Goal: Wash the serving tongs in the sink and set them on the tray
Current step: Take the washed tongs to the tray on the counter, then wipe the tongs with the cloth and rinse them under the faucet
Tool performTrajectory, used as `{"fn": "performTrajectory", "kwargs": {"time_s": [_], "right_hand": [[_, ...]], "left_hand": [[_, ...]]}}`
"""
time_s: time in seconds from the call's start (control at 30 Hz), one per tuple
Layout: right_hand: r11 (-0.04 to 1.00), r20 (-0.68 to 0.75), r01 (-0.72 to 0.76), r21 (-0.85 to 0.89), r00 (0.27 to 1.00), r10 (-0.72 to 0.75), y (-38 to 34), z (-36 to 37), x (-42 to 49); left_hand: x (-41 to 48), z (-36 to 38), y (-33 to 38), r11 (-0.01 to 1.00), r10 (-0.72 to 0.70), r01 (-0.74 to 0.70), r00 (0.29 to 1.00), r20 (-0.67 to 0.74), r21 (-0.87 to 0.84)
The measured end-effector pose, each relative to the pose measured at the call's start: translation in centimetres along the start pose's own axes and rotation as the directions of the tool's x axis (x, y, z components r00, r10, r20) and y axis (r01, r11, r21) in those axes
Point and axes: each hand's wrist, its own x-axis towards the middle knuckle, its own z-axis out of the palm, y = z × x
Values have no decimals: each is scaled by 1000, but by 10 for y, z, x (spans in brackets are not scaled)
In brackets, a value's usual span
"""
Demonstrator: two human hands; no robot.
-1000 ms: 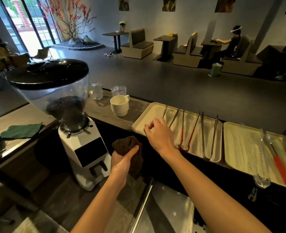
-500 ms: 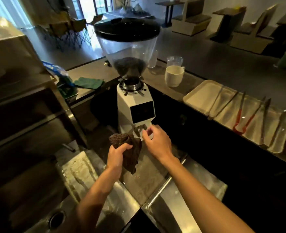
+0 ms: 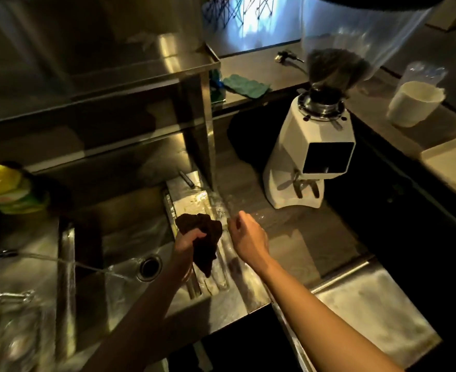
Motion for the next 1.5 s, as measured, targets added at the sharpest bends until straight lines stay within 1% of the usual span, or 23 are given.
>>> {"fn": "performTrajectory", "kwargs": {"time_s": [0.03,0.1,0.2,0.3,0.37,0.43,0.53,0.67,0.73,0.8,0.87,0.93,0.97,1.03,1.1,1.13,1.17,1.2,1.27,1.3,1.37,1.43,1.5], "right_hand": [[1000,24,-4,-4,1000,4,-1,11,2],[999,72,-13,-36,997,15,-3,33,5],[992,137,47,-121,990,-30,3,64,7],[949,221,87,-304,975,-18,13,95,9],[905,269,90,-416,963,28,13,108,12],[873,315,71,-483,944,97,12,122,17],[860,331,9,-511,925,187,10,137,19],[819,321,-30,-572,911,258,11,157,27],[795,321,-24,-606,907,272,6,163,31],[816,287,10,-578,938,192,6,158,29],[885,236,69,-460,971,47,-3,163,22],[944,262,128,-303,964,-47,-25,170,18],[966,317,134,-221,946,-58,-36,170,17],[994,461,97,-52,885,-62,-61,176,14],[993,552,39,112,828,-95,-88,187,6],[988,583,40,150,803,-121,-97,194,2],[986,609,75,147,779,-150,-103,201,-2],[984,634,147,100,753,-177,-107,213,-5],[955,688,295,6,692,-219,-110,227,-8],[943,708,332,-21,671,-220,-112,233,-8],[917,714,394,-53,657,-241,-119,247,-6],[905,697,416,-87,675,-244,-141,266,-1],[918,690,378,-123,697,-195,-167,286,1]], "left_hand": [[0,-6,-1,1000,11,-11,1000,15,14],[1,-17,-7,1000,-10,10,1000,-19,15],[6,-31,-19,994,-94,87,990,-108,-72],[13,-49,-29,984,-150,137,981,-122,-112],[17,-63,-34,981,-159,141,978,-133,-134],[23,-76,-38,978,-175,157,976,-127,-141],[32,-89,-43,974,-198,183,973,-119,-132],[48,-106,-50,968,-220,200,967,-128,-152],[53,-120,-52,962,-227,209,969,-93,-175],[55,-124,-53,955,-233,215,970,-71,-205],[57,-140,-49,940,-250,229,967,-53,-254],[62,-166,-46,926,-261,231,963,-67,-297],[65,-178,-45,920,-264,225,961,-80,-321],[71,-205,-39,911,-230,179,968,-97,-370],[79,-236,-28,887,-226,146,964,-136,-438],[84,-251,-21,861,-236,129,958,-161,-491],[89,-264,-14,829,-257,129,952,-166,-544],[94,-282,-6,812,-269,126,948,-173,-570],[103,-314,3,802,-239,112,960,-144,-586],[107,-329,5,808,-210,95,969,-133,-582],[113,-345,8,800,-191,70,971,-143,-595],[116,-348,8,790,-193,-15,943,-273,-612],[121,-348,-1,760,-203,-113,895,-398,-640]]}}
